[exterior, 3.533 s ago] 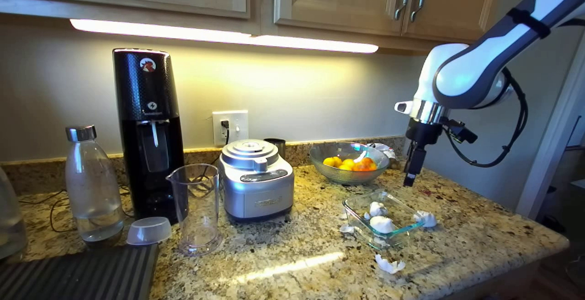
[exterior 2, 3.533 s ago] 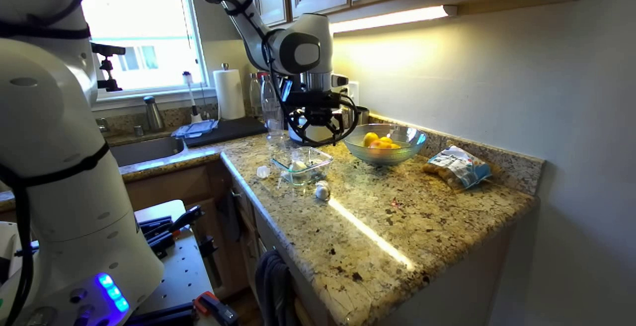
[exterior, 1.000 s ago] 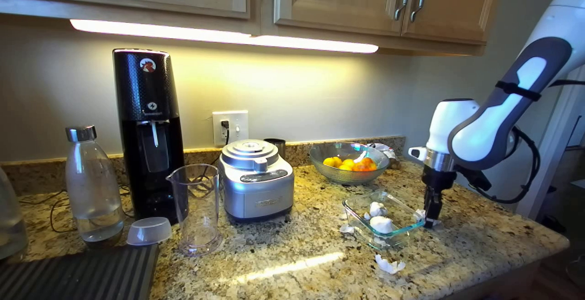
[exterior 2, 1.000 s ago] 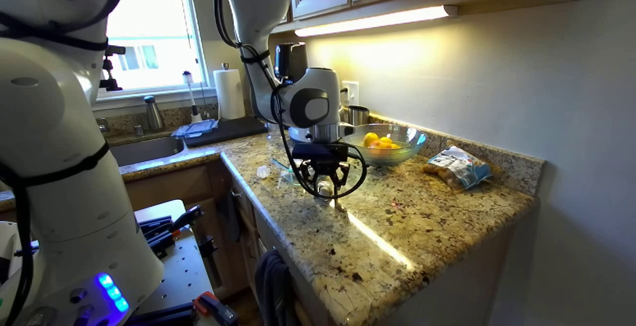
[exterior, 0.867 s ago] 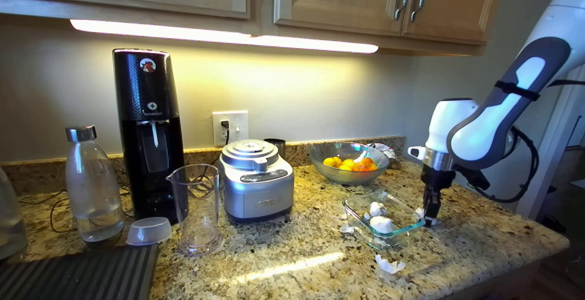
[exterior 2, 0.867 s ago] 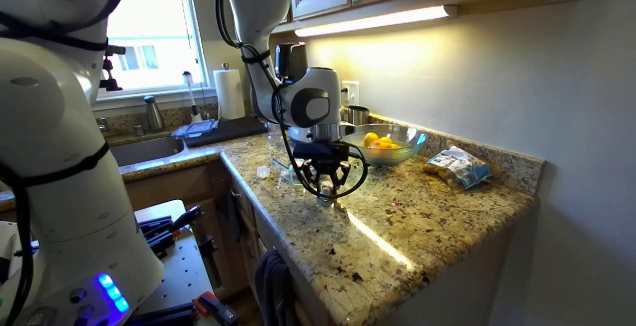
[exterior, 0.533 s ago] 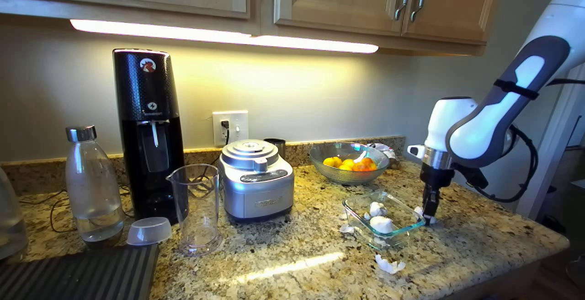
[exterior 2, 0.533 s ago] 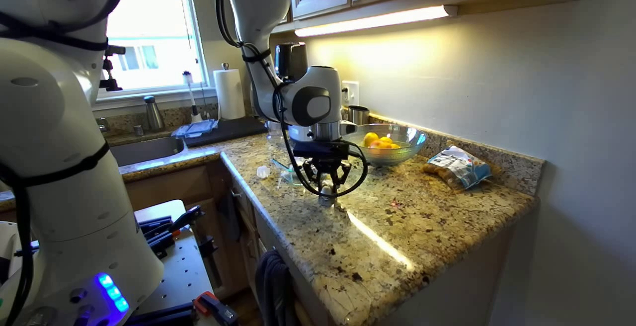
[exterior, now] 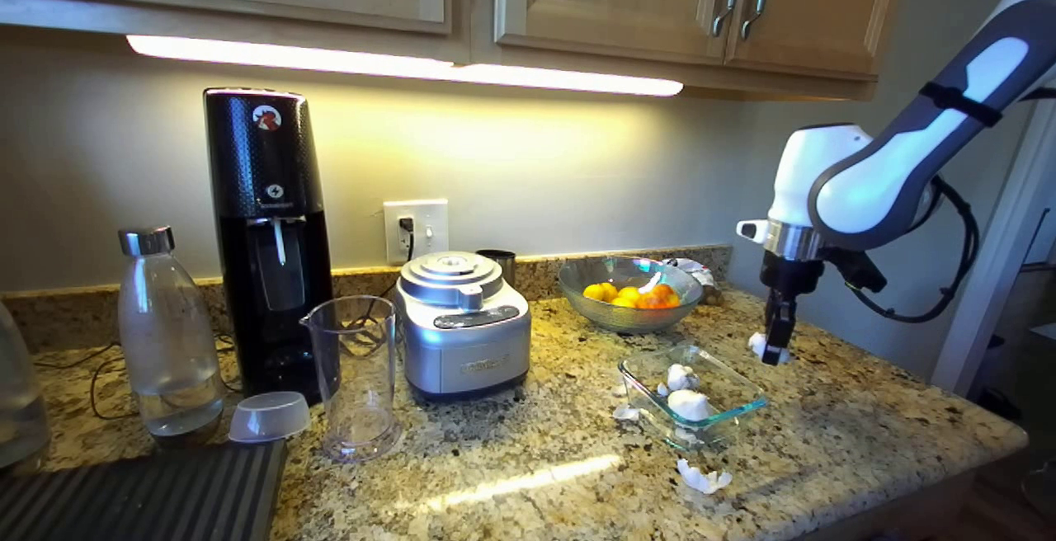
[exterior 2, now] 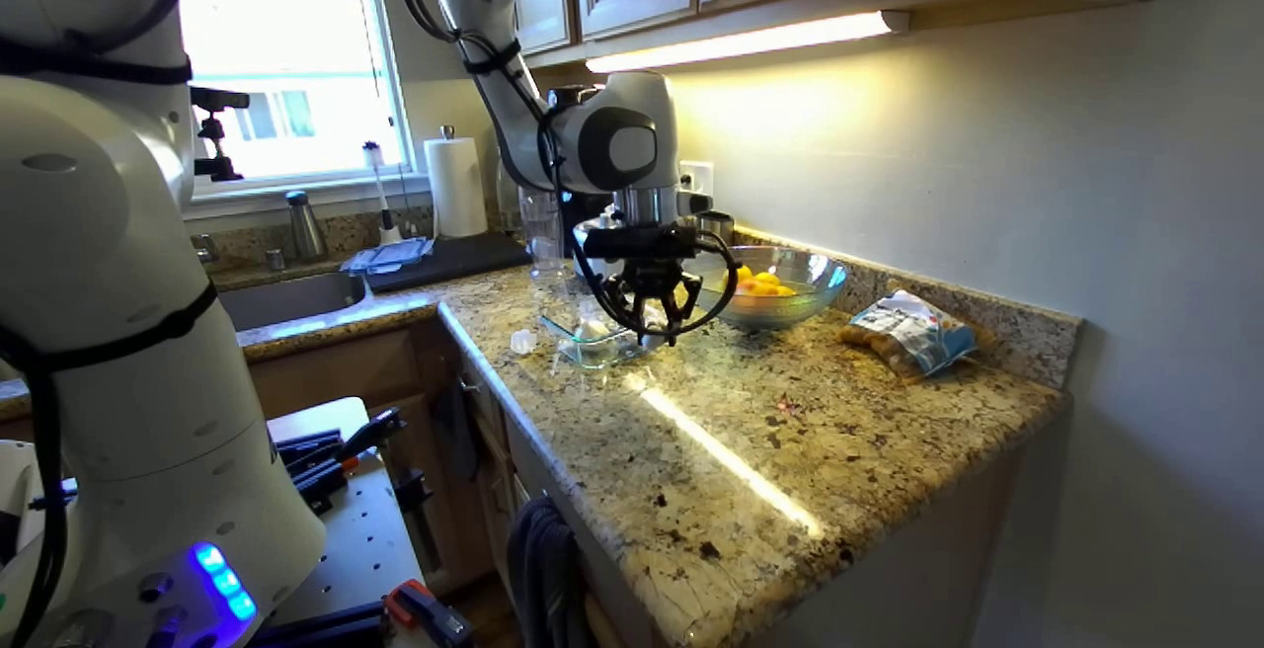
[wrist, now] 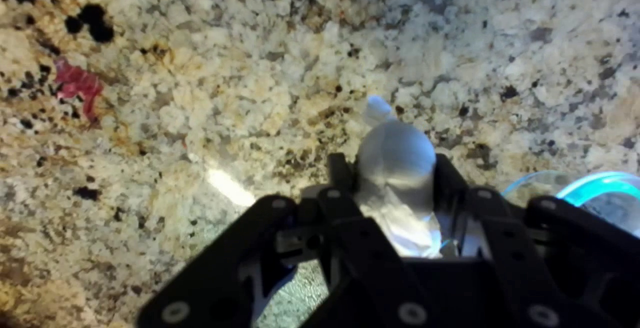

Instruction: Pick up the three cloves of garlic from the countertop and put them in the bowl.

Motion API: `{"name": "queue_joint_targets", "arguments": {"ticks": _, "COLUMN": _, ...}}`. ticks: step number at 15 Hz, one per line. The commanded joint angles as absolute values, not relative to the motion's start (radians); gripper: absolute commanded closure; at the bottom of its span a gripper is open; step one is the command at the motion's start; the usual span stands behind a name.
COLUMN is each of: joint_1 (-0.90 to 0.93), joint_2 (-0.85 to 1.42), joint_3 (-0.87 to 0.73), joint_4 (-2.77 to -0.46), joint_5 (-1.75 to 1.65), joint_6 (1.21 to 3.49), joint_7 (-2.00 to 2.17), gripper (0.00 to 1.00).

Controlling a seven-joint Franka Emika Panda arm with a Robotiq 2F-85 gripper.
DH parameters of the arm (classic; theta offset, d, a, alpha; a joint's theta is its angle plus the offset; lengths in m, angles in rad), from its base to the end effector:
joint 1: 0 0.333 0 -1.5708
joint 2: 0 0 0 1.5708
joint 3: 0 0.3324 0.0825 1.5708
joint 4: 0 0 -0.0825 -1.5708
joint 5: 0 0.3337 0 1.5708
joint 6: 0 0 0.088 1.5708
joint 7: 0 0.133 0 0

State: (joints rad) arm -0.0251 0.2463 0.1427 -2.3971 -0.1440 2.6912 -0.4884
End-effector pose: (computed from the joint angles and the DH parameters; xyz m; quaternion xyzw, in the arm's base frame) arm 0.4835 0.0609 0.2541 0.9339 0.3563 0.0228 0.0202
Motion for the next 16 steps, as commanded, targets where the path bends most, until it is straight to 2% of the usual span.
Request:
{"name": "queue_joint_targets", "arguments": {"ticks": 1, "joint_1": -0.012, "joint_2": 0.148, "joint_3": 0.166, "joint_4": -2.434, "joint_5": -0.110, "joint_6": 2.665, "joint_7": -0.505, "gripper": 0.83}}
{"name": "queue_joint_targets", "arguments": {"ticks": 16, "joint_1": 0.059, "joint_2": 0.271, "joint_3": 0.336, "joint_4": -2.353, "joint_5": 0.012, "joint_6": 2.808, "joint_7": -0.723, "gripper": 0.83}}
